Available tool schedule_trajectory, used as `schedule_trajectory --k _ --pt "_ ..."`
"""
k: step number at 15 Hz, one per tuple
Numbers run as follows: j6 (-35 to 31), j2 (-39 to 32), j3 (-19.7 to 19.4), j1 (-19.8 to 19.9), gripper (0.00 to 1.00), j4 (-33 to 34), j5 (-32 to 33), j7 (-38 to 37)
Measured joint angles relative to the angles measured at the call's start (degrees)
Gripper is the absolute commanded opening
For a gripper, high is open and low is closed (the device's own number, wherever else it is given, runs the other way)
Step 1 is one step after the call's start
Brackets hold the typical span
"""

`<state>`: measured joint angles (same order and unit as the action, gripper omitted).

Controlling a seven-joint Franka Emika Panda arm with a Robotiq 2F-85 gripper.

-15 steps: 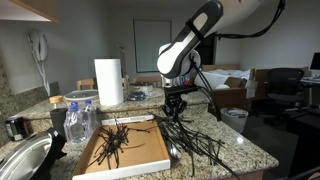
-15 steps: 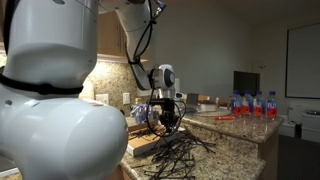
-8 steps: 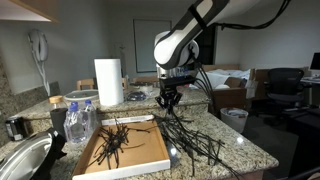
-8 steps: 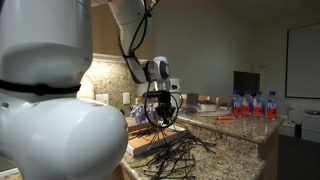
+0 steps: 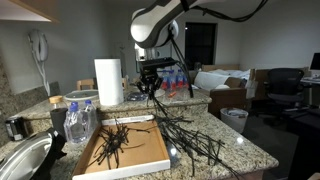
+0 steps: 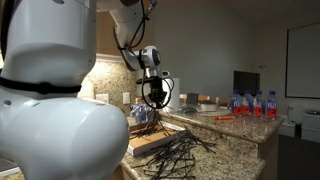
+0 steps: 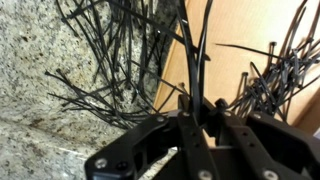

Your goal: Put the zip ties on the box

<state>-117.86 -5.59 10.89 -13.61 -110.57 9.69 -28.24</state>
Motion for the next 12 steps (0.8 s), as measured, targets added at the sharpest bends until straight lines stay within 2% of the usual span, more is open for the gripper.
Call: schedule_trajectory --k 5,9,10,11,12 --pt "5.6 -12.6 0.9 -6.4 0.08 16.3 4.4 -7.9" --pt "10.4 -25.1 -1.7 -11.8 0.07 28.8 6.2 -13.4" --pt "11.5 -28.0 -2.6 -12.9 0.28 31.8 6.2 -14.2" --pt "12.3 -30.5 -3.4 -13.8 0.38 34.6 6.2 -14.9" --pt "12.9 -32.5 -4.0 -14.4 0.44 37.2 6.2 -15.4"
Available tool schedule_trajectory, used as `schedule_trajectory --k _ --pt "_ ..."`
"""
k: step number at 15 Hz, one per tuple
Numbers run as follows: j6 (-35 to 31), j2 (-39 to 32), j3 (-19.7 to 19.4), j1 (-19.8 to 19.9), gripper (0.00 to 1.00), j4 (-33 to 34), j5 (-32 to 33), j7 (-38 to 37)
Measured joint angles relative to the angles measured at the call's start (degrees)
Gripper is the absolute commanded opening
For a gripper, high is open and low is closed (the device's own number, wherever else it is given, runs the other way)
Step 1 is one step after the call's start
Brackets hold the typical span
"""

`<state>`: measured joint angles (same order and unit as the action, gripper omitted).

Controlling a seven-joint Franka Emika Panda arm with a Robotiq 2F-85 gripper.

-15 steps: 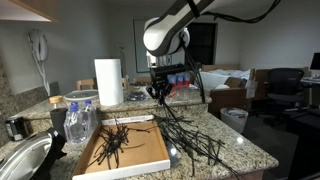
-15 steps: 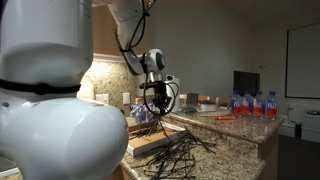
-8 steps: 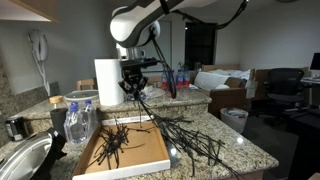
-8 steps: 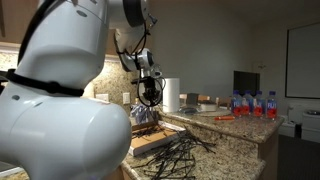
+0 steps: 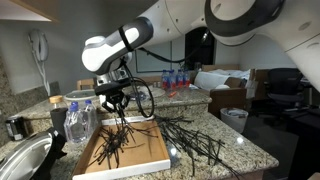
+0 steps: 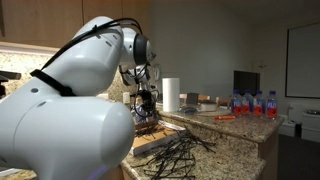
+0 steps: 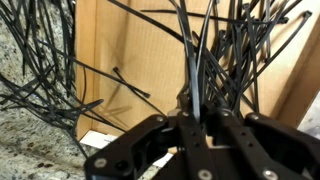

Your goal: Put the zip ties on the box

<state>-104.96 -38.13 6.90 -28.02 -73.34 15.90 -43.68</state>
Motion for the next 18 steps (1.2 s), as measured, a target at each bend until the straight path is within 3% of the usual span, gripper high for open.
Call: schedule_trajectory --k 4,9,13,18 --pt "2.2 -4.2 -0.8 -1.4 0.68 7.6 -0.6 -0.6" --pt "3.6 -1.9 0.4 -1.1 0.99 7.2 -4.5 -0.6" --pt "3.2 4.7 0.4 1.3 1.0 -0.7 -8.6 -0.7" --pt "3.0 15.4 0.4 4.5 1.0 -13.3 -9.2 -0.6"
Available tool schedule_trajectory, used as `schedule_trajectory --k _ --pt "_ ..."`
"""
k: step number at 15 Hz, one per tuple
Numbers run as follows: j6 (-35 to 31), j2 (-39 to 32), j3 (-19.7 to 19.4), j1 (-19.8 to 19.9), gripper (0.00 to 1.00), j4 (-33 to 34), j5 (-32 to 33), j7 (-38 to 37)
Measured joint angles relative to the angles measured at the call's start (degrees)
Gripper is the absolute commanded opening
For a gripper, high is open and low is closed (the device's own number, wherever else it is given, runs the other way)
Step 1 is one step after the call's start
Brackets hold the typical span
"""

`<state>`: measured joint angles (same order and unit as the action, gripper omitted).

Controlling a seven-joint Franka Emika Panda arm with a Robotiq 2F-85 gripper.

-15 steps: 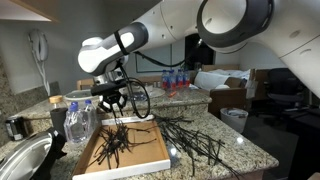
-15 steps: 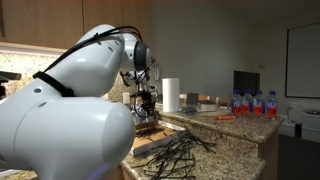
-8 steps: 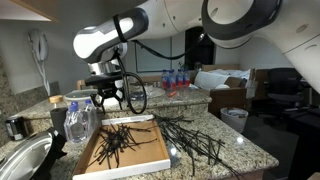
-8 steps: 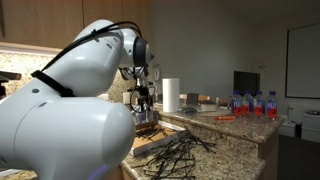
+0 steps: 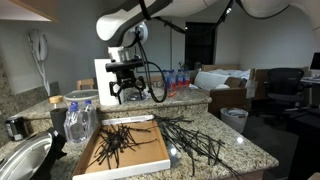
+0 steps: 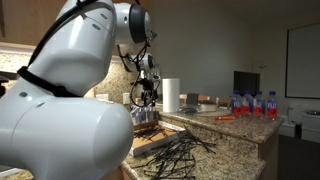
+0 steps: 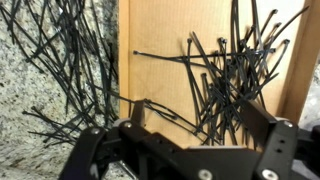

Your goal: Put the zip ties on the box

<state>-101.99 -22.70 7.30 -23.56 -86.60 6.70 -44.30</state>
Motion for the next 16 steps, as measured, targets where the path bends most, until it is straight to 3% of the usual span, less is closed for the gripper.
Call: schedule_trajectory --k 5,11,14,16 --pt "-5.1 8.9 0.3 2.9 1.0 -13.9 -5.5 0.1" --pt "-22.7 19.6 -0.2 7.5 1.0 -32.4 -6.7 -0.1" --pt "-24.1 26.5 -0.2 9.4 1.0 -41.9 -4.1 2.1" --pt "-22.7 31.9 -0.2 10.7 1.0 -48.4 -4.0 8.6"
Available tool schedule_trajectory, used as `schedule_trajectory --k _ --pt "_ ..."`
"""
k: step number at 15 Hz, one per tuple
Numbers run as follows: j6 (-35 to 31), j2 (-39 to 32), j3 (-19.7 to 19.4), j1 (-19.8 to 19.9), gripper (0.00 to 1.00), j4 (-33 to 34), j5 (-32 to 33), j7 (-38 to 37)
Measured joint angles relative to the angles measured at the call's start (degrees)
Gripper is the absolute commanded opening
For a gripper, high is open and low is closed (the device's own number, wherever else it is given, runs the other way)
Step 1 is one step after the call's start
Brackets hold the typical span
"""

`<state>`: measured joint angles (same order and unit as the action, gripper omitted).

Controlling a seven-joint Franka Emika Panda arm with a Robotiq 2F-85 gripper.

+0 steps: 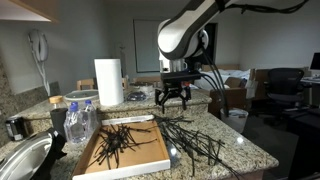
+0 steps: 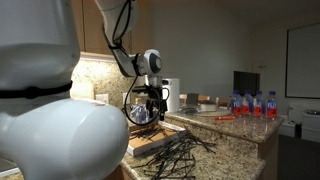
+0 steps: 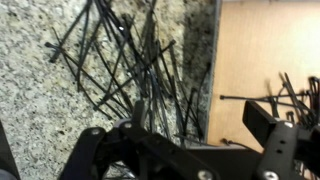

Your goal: Put the zip ties on the box

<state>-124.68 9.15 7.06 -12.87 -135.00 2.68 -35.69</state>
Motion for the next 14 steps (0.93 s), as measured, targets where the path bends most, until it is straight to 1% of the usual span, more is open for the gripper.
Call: schedule_trajectory --k 3,5,7,14 --pt "1.2 8.2 -0.1 1.5 1.0 -8.9 0.0 8.9" --pt "1.2 11.7 -0.1 1.6 1.0 -12.0 0.0 10.3" --pt "1.2 12.6 0.0 1.6 1.0 -12.6 0.0 10.5" --pt "1.2 12.6 0.0 1.6 1.0 -12.7 0.0 10.5"
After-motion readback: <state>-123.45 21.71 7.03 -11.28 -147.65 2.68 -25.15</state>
